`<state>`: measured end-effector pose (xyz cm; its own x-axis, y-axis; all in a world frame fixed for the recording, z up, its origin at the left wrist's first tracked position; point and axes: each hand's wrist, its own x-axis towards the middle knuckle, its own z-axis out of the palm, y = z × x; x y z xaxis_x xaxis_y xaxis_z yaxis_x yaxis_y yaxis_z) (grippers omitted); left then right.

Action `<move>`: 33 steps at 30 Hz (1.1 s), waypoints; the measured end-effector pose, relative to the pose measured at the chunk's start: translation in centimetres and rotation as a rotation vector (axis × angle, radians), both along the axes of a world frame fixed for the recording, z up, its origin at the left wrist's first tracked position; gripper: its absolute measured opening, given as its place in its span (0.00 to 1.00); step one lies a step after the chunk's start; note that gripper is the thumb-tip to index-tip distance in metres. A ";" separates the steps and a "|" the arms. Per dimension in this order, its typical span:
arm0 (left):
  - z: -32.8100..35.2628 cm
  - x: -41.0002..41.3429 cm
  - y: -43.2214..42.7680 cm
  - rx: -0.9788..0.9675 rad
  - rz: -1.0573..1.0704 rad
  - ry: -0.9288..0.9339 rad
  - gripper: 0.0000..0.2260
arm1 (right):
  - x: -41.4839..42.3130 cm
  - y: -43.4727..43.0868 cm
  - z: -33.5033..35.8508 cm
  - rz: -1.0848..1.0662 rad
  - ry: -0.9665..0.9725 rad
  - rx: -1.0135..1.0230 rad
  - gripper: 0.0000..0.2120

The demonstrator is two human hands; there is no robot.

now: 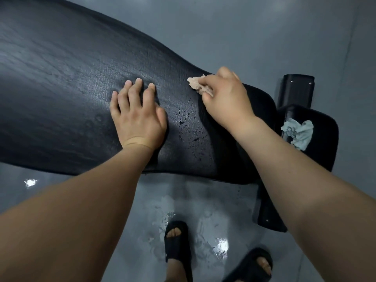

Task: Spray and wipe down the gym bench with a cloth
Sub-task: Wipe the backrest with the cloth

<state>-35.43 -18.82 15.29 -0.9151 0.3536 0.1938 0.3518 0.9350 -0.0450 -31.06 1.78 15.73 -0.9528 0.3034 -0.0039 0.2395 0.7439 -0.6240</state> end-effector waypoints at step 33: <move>-1.2 0.1 -0.1 -0.012 0.000 0.150 0.17 | 0.8 -1.4 -2.6 0.398 0.264 -0.025 0.18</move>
